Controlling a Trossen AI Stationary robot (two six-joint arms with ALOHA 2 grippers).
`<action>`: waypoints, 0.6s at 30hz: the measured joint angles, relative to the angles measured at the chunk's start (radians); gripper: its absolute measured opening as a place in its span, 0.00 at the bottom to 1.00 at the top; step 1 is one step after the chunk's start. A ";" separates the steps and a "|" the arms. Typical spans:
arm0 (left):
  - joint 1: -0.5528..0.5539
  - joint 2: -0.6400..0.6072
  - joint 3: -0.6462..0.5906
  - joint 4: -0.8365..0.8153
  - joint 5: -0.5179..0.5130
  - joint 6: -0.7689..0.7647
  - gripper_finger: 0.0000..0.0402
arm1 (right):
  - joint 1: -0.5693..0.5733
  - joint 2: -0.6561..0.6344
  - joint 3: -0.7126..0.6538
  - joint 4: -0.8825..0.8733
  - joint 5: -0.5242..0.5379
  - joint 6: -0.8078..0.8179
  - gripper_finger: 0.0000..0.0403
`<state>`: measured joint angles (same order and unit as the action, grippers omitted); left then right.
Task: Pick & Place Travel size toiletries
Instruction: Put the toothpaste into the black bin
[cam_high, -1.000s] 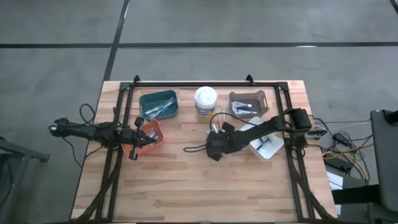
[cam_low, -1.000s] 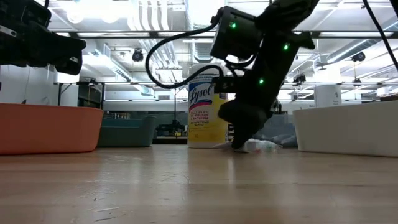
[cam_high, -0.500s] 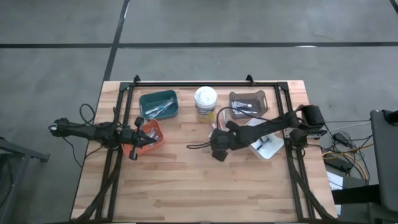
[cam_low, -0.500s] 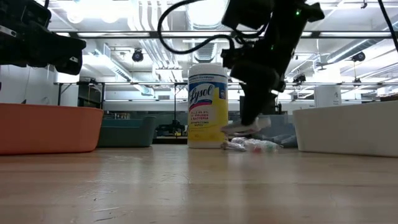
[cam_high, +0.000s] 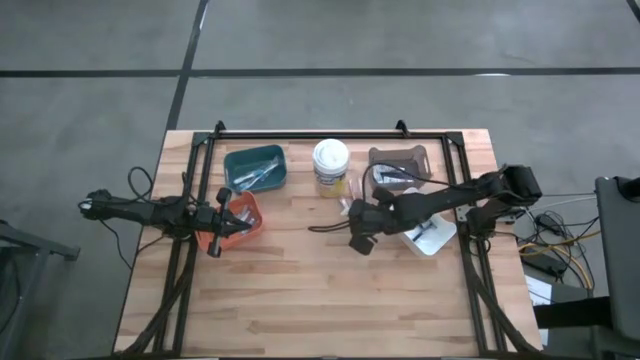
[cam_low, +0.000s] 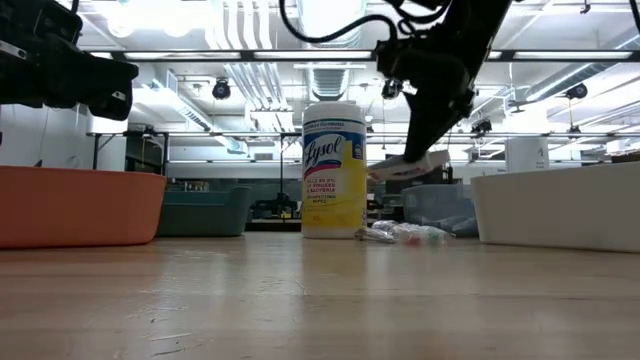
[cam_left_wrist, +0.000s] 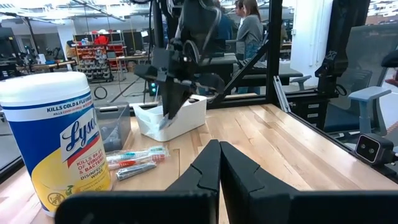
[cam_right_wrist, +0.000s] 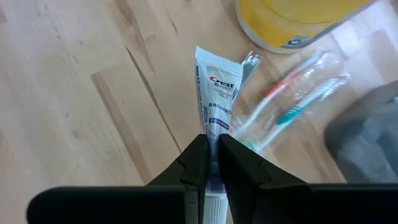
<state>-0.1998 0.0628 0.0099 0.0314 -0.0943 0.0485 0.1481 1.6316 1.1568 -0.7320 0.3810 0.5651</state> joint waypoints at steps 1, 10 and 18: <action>0.000 0.000 0.000 0.000 0.000 0.000 0.02 | -0.001 -0.011 0.000 -0.006 0.003 0.000 0.09; 0.000 0.000 0.000 -0.001 0.000 0.000 0.02 | -0.037 -0.115 0.000 -0.069 0.064 -0.086 0.09; 0.000 0.000 0.000 -0.001 0.000 0.000 0.02 | -0.120 -0.203 0.000 -0.140 0.146 -0.135 0.09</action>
<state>-0.2000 0.0628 0.0098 0.0303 -0.0940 0.0484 0.0280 1.4286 1.1572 -0.8718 0.5267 0.4302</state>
